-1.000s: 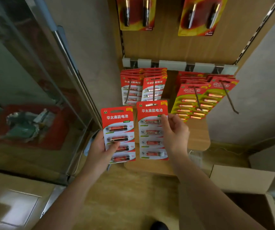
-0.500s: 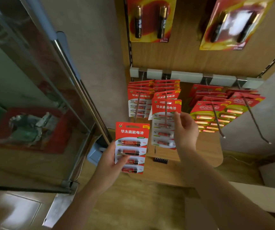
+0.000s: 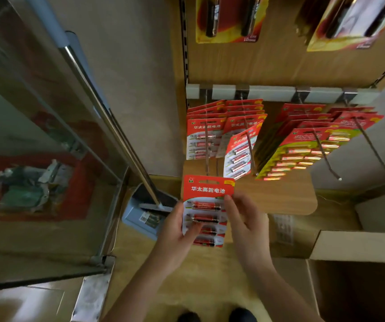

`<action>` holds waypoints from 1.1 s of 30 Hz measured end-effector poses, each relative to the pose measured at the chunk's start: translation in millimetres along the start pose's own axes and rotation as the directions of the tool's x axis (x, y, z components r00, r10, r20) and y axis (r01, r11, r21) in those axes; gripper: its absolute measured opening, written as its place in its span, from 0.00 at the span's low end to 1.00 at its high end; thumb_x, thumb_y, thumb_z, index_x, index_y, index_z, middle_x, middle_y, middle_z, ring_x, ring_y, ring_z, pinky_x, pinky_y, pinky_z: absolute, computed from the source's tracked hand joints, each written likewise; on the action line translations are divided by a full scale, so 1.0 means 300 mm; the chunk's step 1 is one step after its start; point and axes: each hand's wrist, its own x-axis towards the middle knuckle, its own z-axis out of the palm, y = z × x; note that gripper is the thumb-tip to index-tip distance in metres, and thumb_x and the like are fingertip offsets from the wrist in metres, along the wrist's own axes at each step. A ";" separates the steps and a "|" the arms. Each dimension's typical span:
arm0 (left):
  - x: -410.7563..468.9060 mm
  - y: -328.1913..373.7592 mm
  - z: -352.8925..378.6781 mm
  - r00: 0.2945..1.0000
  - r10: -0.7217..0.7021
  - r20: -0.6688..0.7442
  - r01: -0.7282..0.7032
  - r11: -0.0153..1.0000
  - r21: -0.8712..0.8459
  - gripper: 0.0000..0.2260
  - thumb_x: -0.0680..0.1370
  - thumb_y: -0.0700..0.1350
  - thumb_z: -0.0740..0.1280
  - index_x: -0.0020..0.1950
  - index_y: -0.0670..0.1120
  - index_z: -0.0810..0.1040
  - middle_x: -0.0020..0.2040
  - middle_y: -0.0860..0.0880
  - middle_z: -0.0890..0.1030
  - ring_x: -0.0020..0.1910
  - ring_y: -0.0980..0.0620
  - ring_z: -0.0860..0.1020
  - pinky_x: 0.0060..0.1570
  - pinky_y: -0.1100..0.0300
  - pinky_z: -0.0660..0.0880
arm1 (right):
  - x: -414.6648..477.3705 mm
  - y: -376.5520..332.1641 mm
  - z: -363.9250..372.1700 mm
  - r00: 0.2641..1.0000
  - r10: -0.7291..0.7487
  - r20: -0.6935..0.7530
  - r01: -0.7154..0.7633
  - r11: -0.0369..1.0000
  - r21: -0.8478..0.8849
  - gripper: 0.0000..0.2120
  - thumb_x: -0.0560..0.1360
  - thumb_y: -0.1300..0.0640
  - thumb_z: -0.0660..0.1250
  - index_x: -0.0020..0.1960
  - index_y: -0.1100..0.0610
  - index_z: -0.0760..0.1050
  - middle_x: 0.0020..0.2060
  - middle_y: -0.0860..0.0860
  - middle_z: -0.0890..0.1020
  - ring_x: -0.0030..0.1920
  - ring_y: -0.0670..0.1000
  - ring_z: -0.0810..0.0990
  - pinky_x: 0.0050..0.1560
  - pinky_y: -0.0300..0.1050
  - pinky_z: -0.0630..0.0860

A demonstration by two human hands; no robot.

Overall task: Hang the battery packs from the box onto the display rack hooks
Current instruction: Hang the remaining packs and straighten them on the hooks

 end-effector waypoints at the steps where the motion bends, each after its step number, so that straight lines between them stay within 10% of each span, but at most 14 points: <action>1: 0.000 0.000 -0.004 1.000 -0.001 0.019 0.001 1.000 -0.007 0.15 0.77 0.41 0.65 0.60 0.55 0.71 0.57 0.51 0.80 0.58 0.51 0.79 0.59 0.43 0.74 | 0.003 -0.002 0.008 1.000 -0.003 -0.023 0.003 1.000 -0.008 0.07 0.77 0.56 0.63 0.45 0.46 0.77 0.40 0.46 0.84 0.43 0.44 0.83 0.42 0.40 0.80; 8: 0.005 0.009 -0.028 0.994 0.063 0.094 -0.067 0.997 0.037 0.15 0.77 0.41 0.63 0.59 0.58 0.67 0.55 0.55 0.79 0.55 0.61 0.79 0.48 0.66 0.78 | -0.019 0.018 0.034 0.985 -0.126 -0.121 0.123 0.992 -0.036 0.05 0.76 0.51 0.64 0.49 0.49 0.78 0.42 0.46 0.83 0.42 0.44 0.83 0.38 0.37 0.79; 18: 0.067 0.073 -0.060 0.989 0.081 0.121 -0.066 0.990 -0.125 0.13 0.78 0.48 0.58 0.62 0.51 0.70 0.54 0.53 0.80 0.53 0.58 0.80 0.46 0.66 0.77 | 0.054 -0.011 0.069 0.980 -0.085 -0.178 0.076 0.996 -0.055 0.08 0.75 0.55 0.65 0.46 0.41 0.76 0.41 0.43 0.84 0.44 0.45 0.83 0.44 0.47 0.81; 33: 0.364 0.172 -0.051 0.898 0.315 -0.307 -0.175 0.896 0.408 0.06 0.80 0.46 0.58 0.49 0.44 0.71 0.41 0.54 0.76 0.36 0.62 0.75 0.34 0.77 0.72 | 0.343 -0.038 0.126 0.964 0.073 -0.255 -0.124 0.974 -0.190 0.11 0.77 0.49 0.62 0.55 0.52 0.77 0.49 0.46 0.81 0.49 0.44 0.78 0.42 0.33 0.69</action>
